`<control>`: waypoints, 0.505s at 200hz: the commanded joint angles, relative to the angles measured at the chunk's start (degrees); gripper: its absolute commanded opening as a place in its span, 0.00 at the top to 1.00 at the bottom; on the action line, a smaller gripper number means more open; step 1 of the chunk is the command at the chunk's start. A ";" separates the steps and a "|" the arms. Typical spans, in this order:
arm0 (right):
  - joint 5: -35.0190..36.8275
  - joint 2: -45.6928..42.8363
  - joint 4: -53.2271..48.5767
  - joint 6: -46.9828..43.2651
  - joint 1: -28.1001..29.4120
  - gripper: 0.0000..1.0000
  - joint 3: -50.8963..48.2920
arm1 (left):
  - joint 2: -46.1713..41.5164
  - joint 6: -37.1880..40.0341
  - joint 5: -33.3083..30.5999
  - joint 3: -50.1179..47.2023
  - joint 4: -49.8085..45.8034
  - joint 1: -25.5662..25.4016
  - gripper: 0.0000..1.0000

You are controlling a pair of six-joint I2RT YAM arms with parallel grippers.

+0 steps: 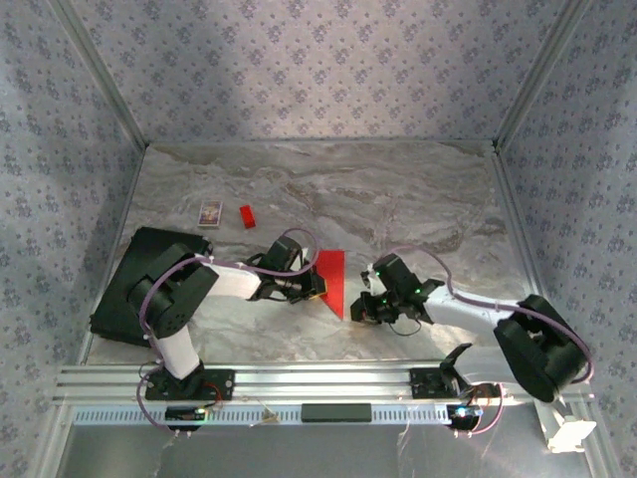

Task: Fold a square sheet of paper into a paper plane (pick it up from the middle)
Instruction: Third fold the triangle at the center of the table.

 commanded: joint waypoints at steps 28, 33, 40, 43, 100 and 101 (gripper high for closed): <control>-2.55 6.59 1.61 0.61 -0.29 1.00 8.25 | -0.19 -2.37 -5.97 -2.61 -4.56 -1.54 1.00; -2.21 7.85 2.24 1.02 0.08 1.00 9.05 | -0.39 -2.61 -6.20 -2.72 -4.30 -1.66 1.00; -1.53 9.38 3.04 1.47 0.91 1.00 10.05 | -0.55 -2.96 -6.17 -2.89 -3.86 -1.75 1.00; -1.19 10.00 3.32 1.61 1.20 1.00 10.45 | -0.55 -3.05 -6.15 -2.85 -3.80 -1.75 1.00; 0.84 20.01 3.38 1.23 2.35 1.00 14.89 | -1.00 -2.69 -6.28 -2.50 -4.09 -1.88 1.00; 0.96 20.10 3.17 1.20 2.34 1.00 14.85 | -1.00 -2.70 -6.29 -2.49 -4.10 -1.84 1.00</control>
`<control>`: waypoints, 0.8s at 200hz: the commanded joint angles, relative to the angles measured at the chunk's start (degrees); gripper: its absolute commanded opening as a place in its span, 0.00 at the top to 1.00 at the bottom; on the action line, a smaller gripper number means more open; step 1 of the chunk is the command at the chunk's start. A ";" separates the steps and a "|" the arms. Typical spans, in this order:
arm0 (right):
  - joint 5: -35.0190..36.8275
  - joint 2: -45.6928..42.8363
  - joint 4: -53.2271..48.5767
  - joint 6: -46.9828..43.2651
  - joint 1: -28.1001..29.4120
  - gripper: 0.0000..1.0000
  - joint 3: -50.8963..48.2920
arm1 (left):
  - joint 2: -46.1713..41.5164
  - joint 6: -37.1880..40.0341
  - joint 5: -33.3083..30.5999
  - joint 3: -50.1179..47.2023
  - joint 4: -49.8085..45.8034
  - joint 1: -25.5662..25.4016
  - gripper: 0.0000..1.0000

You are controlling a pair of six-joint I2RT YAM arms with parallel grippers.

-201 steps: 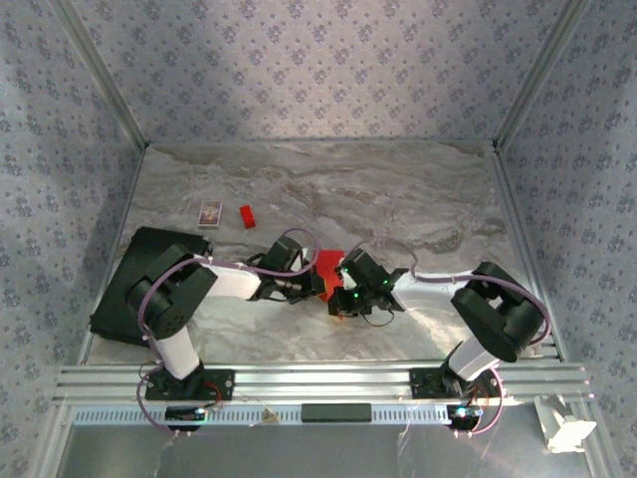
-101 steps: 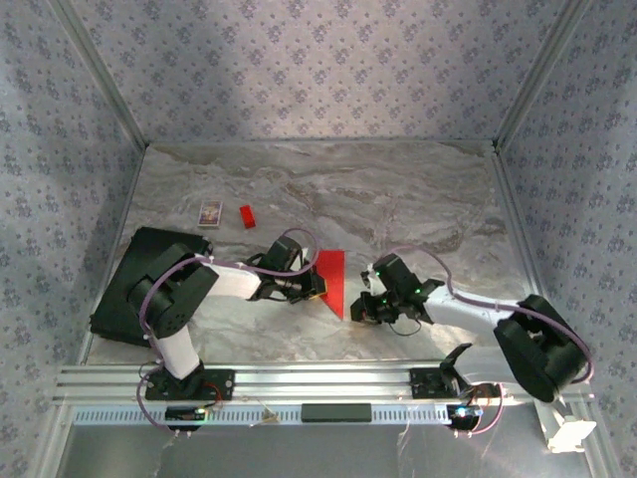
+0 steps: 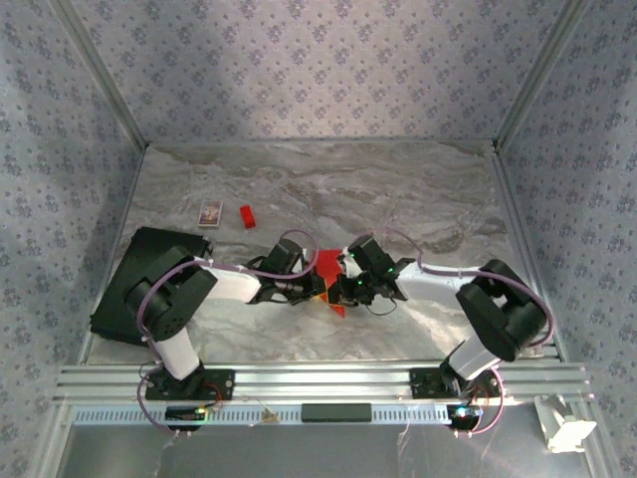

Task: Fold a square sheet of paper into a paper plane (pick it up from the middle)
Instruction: Third fold the triangle at the center of the table.

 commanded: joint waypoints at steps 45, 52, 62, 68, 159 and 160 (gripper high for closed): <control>1.28 -0.29 -1.63 0.55 -0.44 1.00 -6.20 | 0.67 0.70 -2.88 -1.13 -5.72 -0.23 1.00; 1.11 -1.26 -2.58 0.34 -0.42 1.00 -6.93 | 0.68 0.42 -2.93 -1.47 -5.27 -0.31 1.00; 1.20 -2.99 -4.05 -0.40 -0.42 1.00 -7.87 | 0.84 -0.04 -2.98 -1.67 -4.71 -0.30 1.00; 1.14 -3.99 -4.83 -0.83 -0.50 1.00 -8.13 | 0.96 0.07 -2.93 -1.68 -4.66 -0.24 1.00; -0.66 -6.05 -3.58 2.27 -0.57 1.00 -3.09 | 0.50 0.72 -2.78 -1.91 -4.93 -0.38 0.99; -0.69 -5.85 -3.50 2.34 -0.59 1.00 -2.98 | 0.55 0.70 -2.83 -1.93 -4.89 -0.39 1.00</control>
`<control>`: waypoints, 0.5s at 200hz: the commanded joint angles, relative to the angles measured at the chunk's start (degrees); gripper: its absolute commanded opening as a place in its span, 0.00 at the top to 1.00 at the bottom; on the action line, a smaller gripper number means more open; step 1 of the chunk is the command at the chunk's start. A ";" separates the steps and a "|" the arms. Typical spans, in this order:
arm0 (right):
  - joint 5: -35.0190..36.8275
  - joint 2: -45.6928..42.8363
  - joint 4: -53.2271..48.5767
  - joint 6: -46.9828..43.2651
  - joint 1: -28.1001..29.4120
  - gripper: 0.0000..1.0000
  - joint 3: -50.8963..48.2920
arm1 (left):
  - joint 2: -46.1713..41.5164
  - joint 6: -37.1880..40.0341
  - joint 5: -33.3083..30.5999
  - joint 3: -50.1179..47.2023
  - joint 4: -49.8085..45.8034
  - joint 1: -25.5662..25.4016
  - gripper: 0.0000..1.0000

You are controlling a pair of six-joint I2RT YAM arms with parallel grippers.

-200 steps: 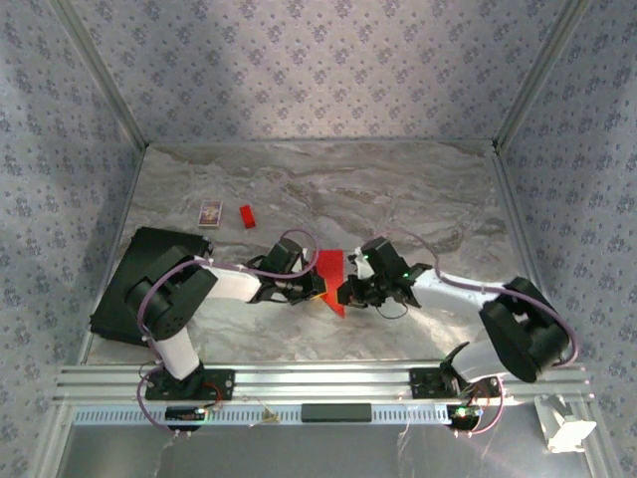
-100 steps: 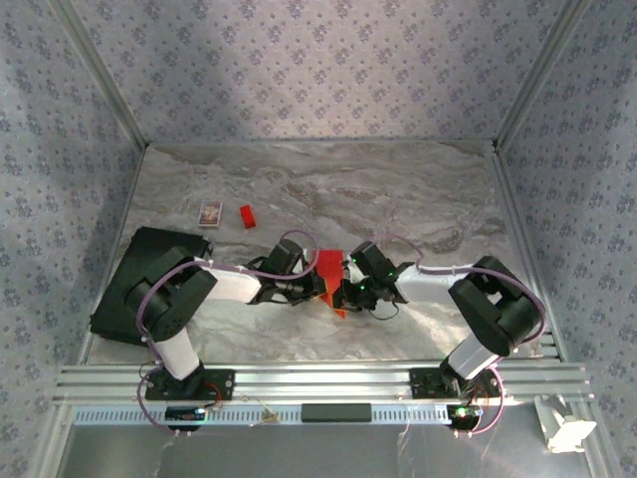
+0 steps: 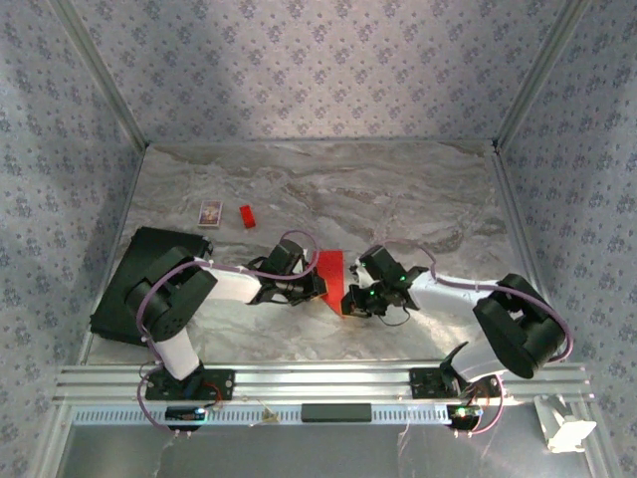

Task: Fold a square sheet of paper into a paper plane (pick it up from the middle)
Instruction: Third fold the triangle at the center of the table.

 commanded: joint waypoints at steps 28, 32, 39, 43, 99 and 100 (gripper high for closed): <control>-1.00 6.05 4.61 4.31 0.48 1.00 6.03 | 1.37 0.24 -2.28 -1.81 -3.78 -0.26 0.99; -0.86 6.71 4.77 4.49 0.53 1.00 6.48 | 1.37 0.31 -2.25 -1.82 -3.79 -0.26 1.00; -0.75 7.80 5.10 4.63 0.45 1.00 7.31 | 1.28 0.33 -2.39 -1.77 -3.94 -0.25 1.00; -0.77 8.39 5.06 4.67 0.52 1.00 7.75 | 1.28 0.41 -2.44 -1.79 -3.95 -0.29 1.00; 2.17 12.48 7.21 7.37 0.35 1.00 2.16 | 1.02 1.44 -2.46 -1.25 -4.38 -0.23 0.97; 2.22 12.41 7.32 7.47 0.31 1.00 2.05 | 1.02 1.46 -2.46 -1.20 -4.30 -0.24 0.97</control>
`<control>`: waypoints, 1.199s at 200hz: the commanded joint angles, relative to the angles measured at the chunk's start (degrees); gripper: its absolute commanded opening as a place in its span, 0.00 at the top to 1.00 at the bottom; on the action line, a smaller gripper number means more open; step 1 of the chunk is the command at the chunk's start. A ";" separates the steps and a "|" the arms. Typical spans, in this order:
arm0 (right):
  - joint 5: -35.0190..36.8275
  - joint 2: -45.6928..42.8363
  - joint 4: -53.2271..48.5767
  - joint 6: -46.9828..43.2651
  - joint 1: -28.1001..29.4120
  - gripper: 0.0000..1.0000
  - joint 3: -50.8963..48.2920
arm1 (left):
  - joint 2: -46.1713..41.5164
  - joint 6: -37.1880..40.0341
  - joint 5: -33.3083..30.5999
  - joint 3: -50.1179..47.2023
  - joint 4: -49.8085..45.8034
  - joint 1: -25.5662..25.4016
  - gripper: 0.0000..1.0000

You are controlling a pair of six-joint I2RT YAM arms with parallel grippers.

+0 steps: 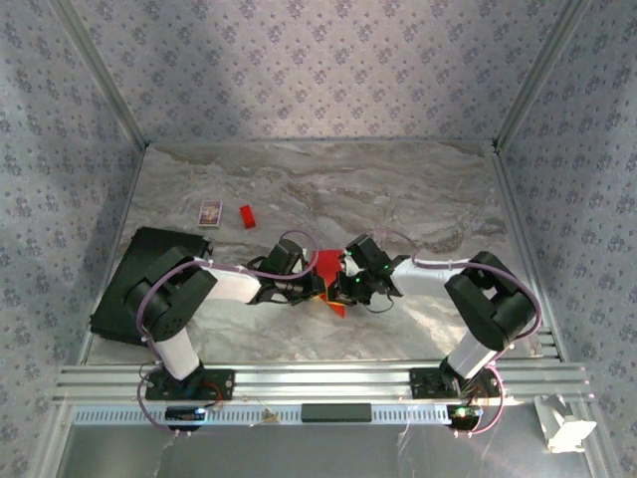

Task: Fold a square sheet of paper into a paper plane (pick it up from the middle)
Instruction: Third fold the triangle at the center of the table.

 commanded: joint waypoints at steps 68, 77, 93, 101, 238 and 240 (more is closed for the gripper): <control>3.74 -1.05 1.00 1.57 -1.42 1.00 -7.53 | -6.30 4.66 -4.12 1.94 -5.82 -0.25 0.89; 4.04 -1.28 1.14 1.89 -1.29 1.00 -7.69 | -6.69 4.63 -4.27 2.01 -6.38 -0.38 0.89; 4.66 -1.82 1.37 2.28 -1.16 1.00 -8.34 | -6.59 3.81 -4.01 1.90 -5.90 -0.71 0.92; 4.88 -2.00 1.47 2.36 -1.18 1.00 -8.54 | -6.27 3.37 -3.83 1.83 -5.63 -1.23 0.92; 4.29 -0.10 1.73 1.64 -1.02 1.00 -8.89 | 0.26 3.33 -4.55 2.10 -8.29 2.60 0.96; 4.21 -0.14 1.77 1.63 -1.04 1.00 -8.83 | 0.17 3.44 -4.51 2.05 -8.42 2.83 0.96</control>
